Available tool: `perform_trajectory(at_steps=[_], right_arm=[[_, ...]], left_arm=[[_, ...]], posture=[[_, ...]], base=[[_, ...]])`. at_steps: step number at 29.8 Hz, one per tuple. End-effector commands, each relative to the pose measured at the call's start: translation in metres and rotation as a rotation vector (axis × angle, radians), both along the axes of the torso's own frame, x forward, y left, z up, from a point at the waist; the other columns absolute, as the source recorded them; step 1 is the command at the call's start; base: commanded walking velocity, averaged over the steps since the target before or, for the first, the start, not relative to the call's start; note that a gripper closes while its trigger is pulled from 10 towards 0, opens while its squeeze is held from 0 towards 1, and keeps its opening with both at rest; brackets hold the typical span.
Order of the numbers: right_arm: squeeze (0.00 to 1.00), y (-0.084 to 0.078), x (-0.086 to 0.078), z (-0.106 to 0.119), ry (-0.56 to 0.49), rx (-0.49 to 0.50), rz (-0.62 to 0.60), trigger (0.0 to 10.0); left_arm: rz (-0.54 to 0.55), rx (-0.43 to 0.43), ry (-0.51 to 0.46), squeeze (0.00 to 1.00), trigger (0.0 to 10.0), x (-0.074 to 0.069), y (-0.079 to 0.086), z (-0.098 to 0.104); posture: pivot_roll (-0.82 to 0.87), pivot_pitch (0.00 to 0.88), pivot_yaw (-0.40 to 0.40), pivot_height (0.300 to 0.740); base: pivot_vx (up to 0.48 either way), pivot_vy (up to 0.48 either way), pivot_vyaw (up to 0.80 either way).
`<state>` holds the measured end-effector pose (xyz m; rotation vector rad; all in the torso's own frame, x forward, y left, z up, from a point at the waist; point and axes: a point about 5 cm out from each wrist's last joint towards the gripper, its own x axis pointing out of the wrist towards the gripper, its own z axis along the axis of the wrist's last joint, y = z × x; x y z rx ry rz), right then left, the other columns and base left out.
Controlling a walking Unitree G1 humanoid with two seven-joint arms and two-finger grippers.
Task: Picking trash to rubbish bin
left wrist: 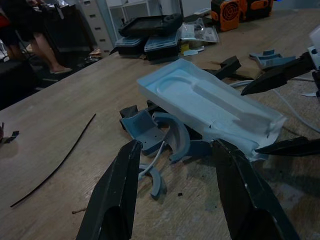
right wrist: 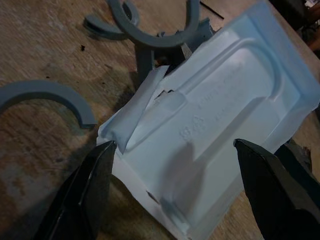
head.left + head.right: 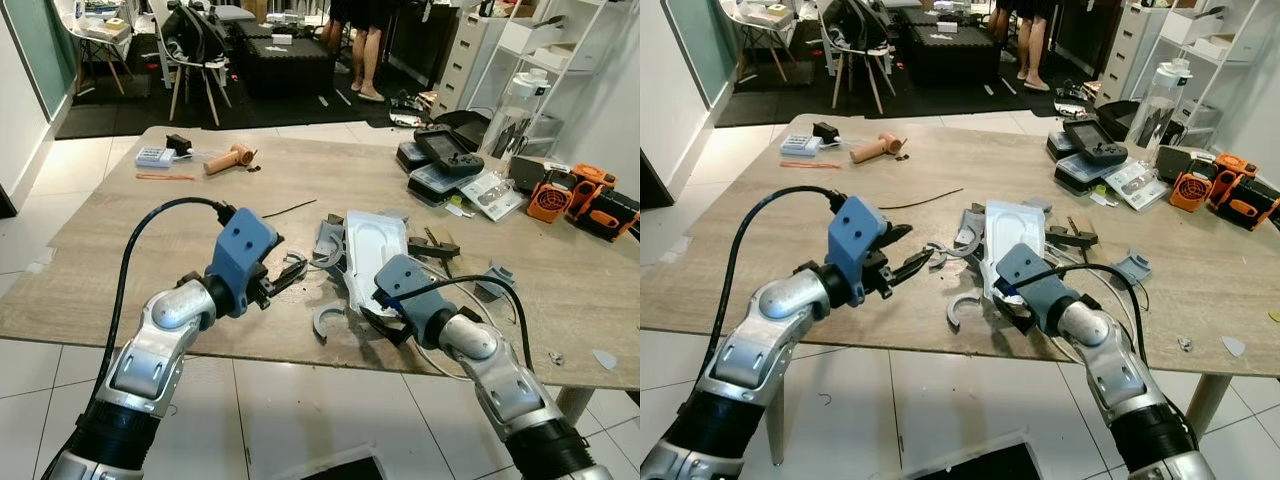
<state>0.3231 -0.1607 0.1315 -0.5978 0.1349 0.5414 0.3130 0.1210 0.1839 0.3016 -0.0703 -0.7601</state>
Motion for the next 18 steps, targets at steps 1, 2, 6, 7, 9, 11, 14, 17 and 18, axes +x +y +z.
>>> perform_trajectory(at_steps=[1, 2, 6, 7, 9, 11, 14, 17, 18], right_arm=[[0.0, -0.004, 0.001, -0.005, 0.025, 0.005, -0.015, 10.0], [0.0, -0.007, 0.002, -0.008, 0.047, 0.017, -0.027, 10.0], [0.0, -0.009, 0.003, -0.008, 0.06, 0.024, -0.017, 10.0], [0.0, -0.008, 0.003, -0.004, 0.054, 0.035, -0.013, 10.0], [0.0, -0.005, 0.003, 0.001, 0.047, 0.061, 0.005, 10.0], [0.0, 0.001, 0.002, 0.012, 0.027, 0.106, 0.027, 10.0], [0.0, 0.003, 0.003, 0.019, 0.008, 0.118, 0.033, 10.0], [0.0, 0.005, 0.004, 0.025, -0.009, 0.122, 0.043, 10.0], [0.0, 0.006, 0.004, 0.026, -0.01, 0.122, 0.045, 10.0]], left_arm=[[-0.026, 0.018, 0.013, 0.0, 10.0, -0.002, 0.0, -0.001], [-0.052, 0.018, 0.019, 0.0, 10.0, -0.004, -0.003, -0.002], [-0.103, 0.018, 0.029, 0.0, 10.0, -0.009, -0.007, -0.002], [-0.1, 0.017, 0.027, 0.0, 10.0, -0.008, -0.006, -0.001], [-0.096, 0.016, 0.025, 0.0, 10.0, -0.008, -0.005, 0.0], [-0.09, 0.014, 0.022, 0.0, 10.0, -0.007, -0.003, 0.001], [-0.081, 0.012, 0.017, 0.0, 10.0, -0.006, -0.003, 0.001], [-0.074, 0.01, 0.013, 0.0, 10.0, -0.006, -0.002, 0.002], [-0.077, 0.011, 0.014, 0.0, 10.0, -0.006, -0.002, 0.002]], posture=[[-0.06, 0.034, -0.014, 0.74], [-0.06, 0.036, -0.014, 0.74], [-0.06, 0.036, -0.017, 0.74], [-0.06, 0.036, -0.017, 0.74], [-0.06, 0.039, -0.019, 0.74], [-0.06, 0.039, -0.019, 0.74], [-0.06, 0.04, -0.018, 0.74], [-0.06, 0.042, -0.016, 0.74], [-0.06, 0.042, -0.016, 0.74]], base=[[0.0, 0.0, 0.0], [0.0, 0.0, 0.0], [0.0, 0.0, 0.0], [0.0, 0.0, 0.0], [0.0, 0.0, 0.0], [0.0, 0.0, 0.0], [0.0, 0.0, 0.0], [0.0, 0.0, 0.0], [0.0, 0.0, 0.0]])
